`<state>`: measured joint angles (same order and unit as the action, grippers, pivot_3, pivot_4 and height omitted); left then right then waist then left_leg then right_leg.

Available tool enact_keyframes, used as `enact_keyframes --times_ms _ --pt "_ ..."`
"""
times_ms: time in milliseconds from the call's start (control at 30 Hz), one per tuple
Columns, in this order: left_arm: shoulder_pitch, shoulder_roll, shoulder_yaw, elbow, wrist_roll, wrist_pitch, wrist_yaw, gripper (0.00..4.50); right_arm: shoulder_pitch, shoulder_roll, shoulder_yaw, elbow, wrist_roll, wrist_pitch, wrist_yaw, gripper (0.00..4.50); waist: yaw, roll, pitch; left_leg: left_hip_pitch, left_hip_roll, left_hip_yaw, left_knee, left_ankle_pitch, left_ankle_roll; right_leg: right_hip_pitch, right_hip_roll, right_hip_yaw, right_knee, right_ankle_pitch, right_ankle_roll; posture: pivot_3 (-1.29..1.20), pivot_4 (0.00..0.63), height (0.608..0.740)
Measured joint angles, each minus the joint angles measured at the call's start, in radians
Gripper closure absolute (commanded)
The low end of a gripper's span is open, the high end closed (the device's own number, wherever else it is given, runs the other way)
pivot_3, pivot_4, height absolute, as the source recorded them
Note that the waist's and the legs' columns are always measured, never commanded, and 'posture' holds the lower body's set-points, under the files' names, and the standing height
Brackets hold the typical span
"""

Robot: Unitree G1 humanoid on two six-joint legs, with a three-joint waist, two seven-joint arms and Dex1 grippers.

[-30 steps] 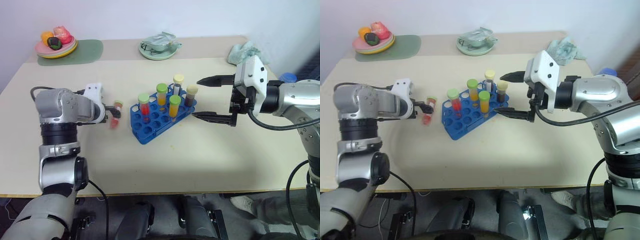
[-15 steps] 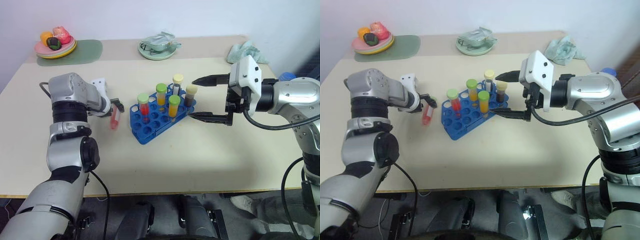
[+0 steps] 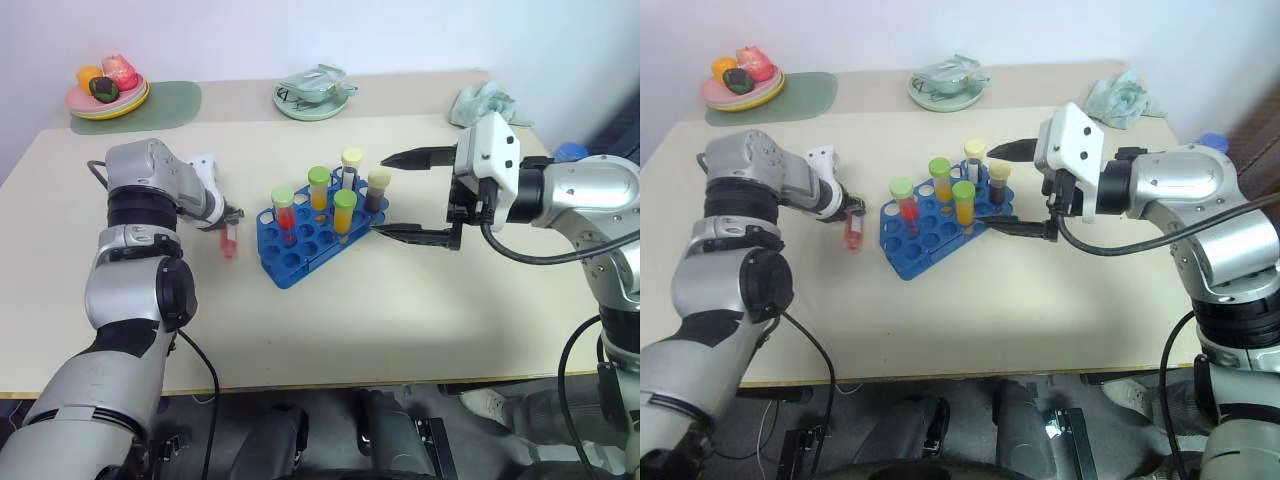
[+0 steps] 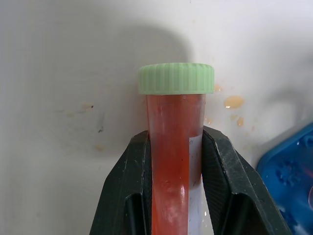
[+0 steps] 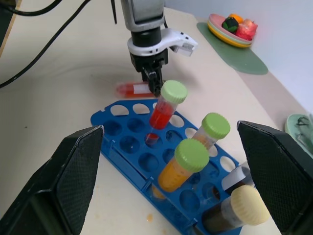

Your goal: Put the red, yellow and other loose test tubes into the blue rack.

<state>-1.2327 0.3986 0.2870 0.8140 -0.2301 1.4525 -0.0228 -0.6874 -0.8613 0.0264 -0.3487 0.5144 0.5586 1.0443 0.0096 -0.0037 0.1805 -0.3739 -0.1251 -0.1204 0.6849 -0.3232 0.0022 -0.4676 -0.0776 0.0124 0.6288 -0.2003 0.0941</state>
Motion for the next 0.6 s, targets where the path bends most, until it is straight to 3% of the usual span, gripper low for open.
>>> enact_keyframes --times_ms 100,233,400,500,600 --pt "0.084 0.022 -0.003 -0.18 -0.026 0.09 -0.041 3.72 0.004 0.0 -0.002 0.002 0.0 -0.007 0.001 0.0 -0.004 0.0 0.0 0.0 0.0 0.002 0.0 0.0 0.0 -0.001 0.0 0.001 0.001 0.0 0.0 0.0 0.15 0.74" --pt "0.332 0.129 -0.003 -0.597 -0.199 0.128 -0.227 3.72 0.023 0.007 -0.005 0.01 0.0 -0.01 -0.002 0.0 -0.019 0.0 0.0 0.0 0.001 0.003 0.0 0.0 0.0 -0.002 0.0 0.003 0.002 0.0 0.0 0.0 0.15 0.74" --pt "0.716 0.184 0.131 -1.108 -0.438 -0.176 -0.593 3.72 0.064 0.026 -0.024 0.003 0.01 -0.001 -0.027 0.0 -0.019 0.0 0.0 0.001 0.002 0.005 0.0 0.0 0.0 -0.001 0.0 0.003 0.001 0.001 -0.002 0.0 0.15 0.74" --pt "0.878 0.206 0.181 -1.238 -0.51 -0.3 -0.716 3.72 0.096 0.06 -0.048 -0.019 0.045 0.029 -0.062 0.0 -0.017 0.001 -0.001 0.003 0.002 0.005 0.0 0.0 0.0 0.001 0.0 0.003 0.001 0.001 -0.002 0.0 0.15 0.74" --pt "0.918 0.176 0.195 -1.272 -0.575 -0.401 -0.786 3.72 0.113 0.07 -0.063 -0.055 0.076 0.069 -0.101 0.0 -0.004 0.0 -0.001 0.003 0.002 0.005 0.001 0.0 0.0 0.001 0.0 0.002 0.0 0.001 -0.002 0.0 0.15 0.74"
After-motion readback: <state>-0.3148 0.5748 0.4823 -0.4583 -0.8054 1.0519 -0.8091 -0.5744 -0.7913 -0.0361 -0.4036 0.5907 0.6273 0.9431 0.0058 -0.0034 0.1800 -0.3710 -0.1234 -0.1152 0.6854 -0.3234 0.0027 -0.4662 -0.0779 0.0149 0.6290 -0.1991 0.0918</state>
